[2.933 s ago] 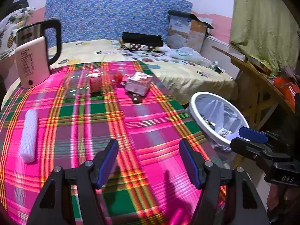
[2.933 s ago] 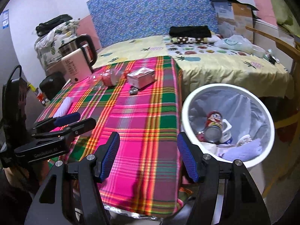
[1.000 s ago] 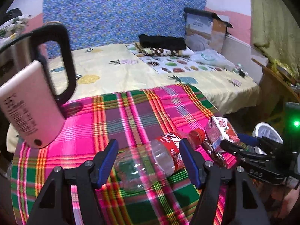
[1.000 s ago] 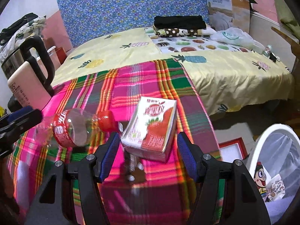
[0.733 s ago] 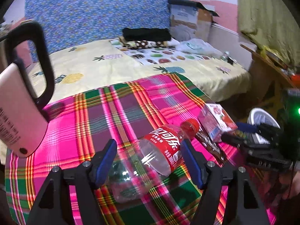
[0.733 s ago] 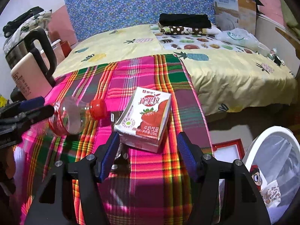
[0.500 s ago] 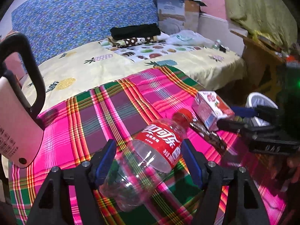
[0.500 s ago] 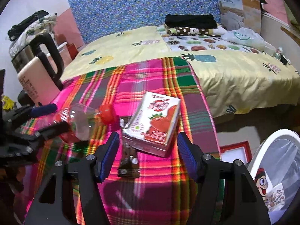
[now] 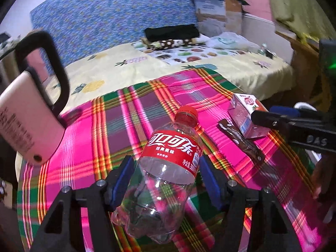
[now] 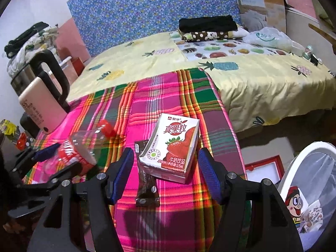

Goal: Collect trash
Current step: 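Lift and carry the carton and cola bottle over the bin with both tools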

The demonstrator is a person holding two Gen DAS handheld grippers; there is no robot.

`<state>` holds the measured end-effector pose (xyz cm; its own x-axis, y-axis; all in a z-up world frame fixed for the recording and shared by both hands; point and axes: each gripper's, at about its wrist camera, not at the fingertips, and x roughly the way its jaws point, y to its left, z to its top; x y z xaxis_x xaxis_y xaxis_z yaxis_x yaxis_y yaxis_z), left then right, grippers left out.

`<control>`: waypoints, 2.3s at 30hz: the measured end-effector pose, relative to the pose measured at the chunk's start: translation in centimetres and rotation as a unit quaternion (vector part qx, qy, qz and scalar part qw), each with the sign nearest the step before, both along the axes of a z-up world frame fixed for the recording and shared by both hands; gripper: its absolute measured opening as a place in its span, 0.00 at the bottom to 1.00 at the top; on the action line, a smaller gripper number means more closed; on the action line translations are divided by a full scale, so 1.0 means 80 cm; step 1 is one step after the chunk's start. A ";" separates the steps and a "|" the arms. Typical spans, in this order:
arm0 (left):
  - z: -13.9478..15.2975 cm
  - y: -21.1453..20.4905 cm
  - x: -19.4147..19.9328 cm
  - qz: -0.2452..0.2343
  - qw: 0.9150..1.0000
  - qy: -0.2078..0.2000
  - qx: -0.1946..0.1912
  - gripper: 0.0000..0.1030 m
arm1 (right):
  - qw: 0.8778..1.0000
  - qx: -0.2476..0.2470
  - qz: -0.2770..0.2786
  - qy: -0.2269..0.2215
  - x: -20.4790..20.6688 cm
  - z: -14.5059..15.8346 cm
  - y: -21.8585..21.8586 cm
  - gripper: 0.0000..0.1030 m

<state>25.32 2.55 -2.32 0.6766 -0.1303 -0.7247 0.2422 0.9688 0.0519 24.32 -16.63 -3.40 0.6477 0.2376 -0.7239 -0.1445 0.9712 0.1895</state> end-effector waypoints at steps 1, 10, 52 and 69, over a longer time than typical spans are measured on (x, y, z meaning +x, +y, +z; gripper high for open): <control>0.001 0.004 -0.001 0.011 1.000 0.003 -0.005 0.65 | 1.000 -0.002 -0.002 0.004 0.004 -0.003 0.002 0.63; 0.001 0.014 -0.010 0.037 0.998 0.016 -0.044 0.64 | 0.999 0.004 -0.010 0.030 0.008 -0.012 -0.008 0.57; 0.038 -0.084 -0.209 0.015 0.991 -0.014 -0.129 0.64 | 0.999 0.009 0.030 -0.039 -0.188 0.039 -0.102 0.56; 0.042 -0.169 -0.189 -0.062 0.991 -0.008 -0.120 0.64 | 0.999 0.006 -0.031 -0.041 -0.209 0.031 -0.160 0.56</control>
